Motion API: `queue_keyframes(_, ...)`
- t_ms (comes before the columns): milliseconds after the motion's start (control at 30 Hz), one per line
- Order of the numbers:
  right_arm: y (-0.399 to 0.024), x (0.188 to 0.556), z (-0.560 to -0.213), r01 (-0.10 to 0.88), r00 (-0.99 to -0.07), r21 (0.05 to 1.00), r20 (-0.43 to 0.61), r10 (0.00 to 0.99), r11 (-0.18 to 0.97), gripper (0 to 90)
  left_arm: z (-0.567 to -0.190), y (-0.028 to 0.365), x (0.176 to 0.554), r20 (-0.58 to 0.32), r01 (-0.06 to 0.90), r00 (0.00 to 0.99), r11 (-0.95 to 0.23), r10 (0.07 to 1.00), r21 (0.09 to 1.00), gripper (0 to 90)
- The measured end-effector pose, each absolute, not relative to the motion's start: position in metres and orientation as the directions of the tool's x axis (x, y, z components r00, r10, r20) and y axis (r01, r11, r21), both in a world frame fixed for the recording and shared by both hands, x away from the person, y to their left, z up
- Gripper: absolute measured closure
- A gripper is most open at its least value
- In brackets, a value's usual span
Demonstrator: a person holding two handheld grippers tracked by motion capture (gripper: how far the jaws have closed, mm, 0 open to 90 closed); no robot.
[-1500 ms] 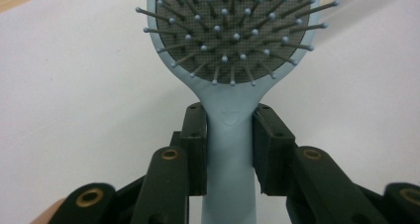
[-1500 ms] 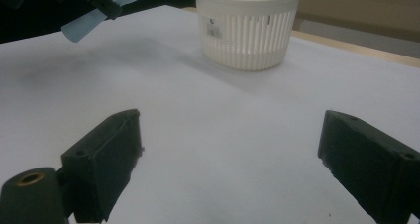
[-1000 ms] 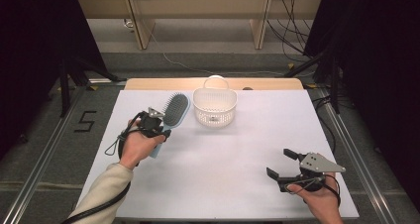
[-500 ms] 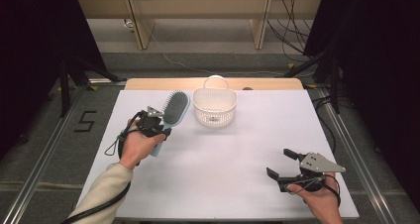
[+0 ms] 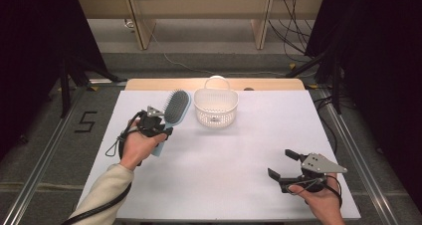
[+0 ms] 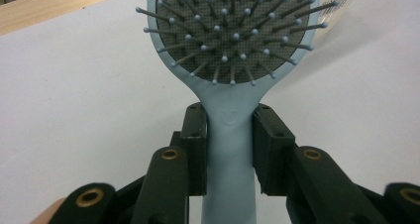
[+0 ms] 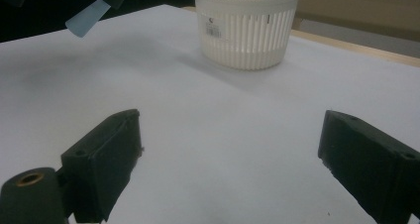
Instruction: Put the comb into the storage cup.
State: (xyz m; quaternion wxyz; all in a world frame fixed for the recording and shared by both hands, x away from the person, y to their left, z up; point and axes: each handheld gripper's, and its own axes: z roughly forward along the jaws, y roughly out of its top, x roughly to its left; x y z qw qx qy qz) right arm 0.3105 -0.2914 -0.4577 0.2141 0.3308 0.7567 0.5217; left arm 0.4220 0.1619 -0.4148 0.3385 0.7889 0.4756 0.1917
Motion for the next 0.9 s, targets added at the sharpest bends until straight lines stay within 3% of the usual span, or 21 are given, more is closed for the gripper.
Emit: queue_keyframes(900, -0.2916, 0.3105, -0.4577, 0.278, -0.689, 0.931, 0.022, 0.725, 0.236, 10.4, -0.4113, 0.1636, 0.4220, -0.052, 0.603, 0.457, -0.266, 0.888, 0.752, 69.8)
